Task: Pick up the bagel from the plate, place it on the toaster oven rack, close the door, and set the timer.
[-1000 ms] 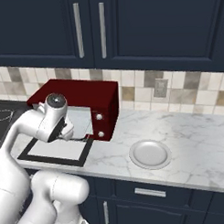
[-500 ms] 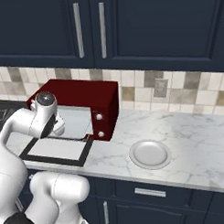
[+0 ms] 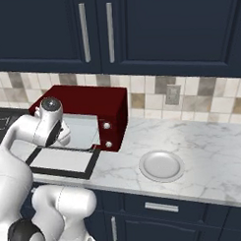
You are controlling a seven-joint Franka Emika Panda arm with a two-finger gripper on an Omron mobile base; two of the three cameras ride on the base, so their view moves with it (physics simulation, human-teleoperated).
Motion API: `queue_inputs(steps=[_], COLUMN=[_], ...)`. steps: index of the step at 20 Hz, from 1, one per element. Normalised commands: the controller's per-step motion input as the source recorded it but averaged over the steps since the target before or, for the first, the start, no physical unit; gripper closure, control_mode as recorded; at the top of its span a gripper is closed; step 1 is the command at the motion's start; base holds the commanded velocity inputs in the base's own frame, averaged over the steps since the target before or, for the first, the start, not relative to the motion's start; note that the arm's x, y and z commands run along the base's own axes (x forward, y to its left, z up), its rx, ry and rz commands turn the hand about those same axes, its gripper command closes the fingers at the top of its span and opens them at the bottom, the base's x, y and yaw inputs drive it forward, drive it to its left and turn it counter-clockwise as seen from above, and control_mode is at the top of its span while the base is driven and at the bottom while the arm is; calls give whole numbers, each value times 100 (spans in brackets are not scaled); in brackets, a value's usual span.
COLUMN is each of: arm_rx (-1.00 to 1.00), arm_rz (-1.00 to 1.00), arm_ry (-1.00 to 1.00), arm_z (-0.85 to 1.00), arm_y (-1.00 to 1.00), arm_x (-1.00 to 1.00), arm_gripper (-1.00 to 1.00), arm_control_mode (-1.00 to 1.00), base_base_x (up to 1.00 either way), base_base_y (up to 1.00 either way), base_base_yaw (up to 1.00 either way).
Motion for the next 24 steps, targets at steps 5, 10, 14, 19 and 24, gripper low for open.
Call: queue_inputs(steps=[5,10,14,19,24], arm_rx=[0,0,0,0,0], arm_rz=[0,0,0,0,0], arm_ry=[6,1,4,7,5], arm_z=[-20,-10,-18,-34,-25], arm_y=[0,3,4,0,2], arm_x=[6,29,38,20,17], arm_gripper=[100,100,100,100,100], arm_control_mode=[-100,-100,-100,-100,-100], base_base_x=[0,0,0,0,0], base_base_y=[0,0,0,0,0], base_base_yaw=[0,0,0,0,0])
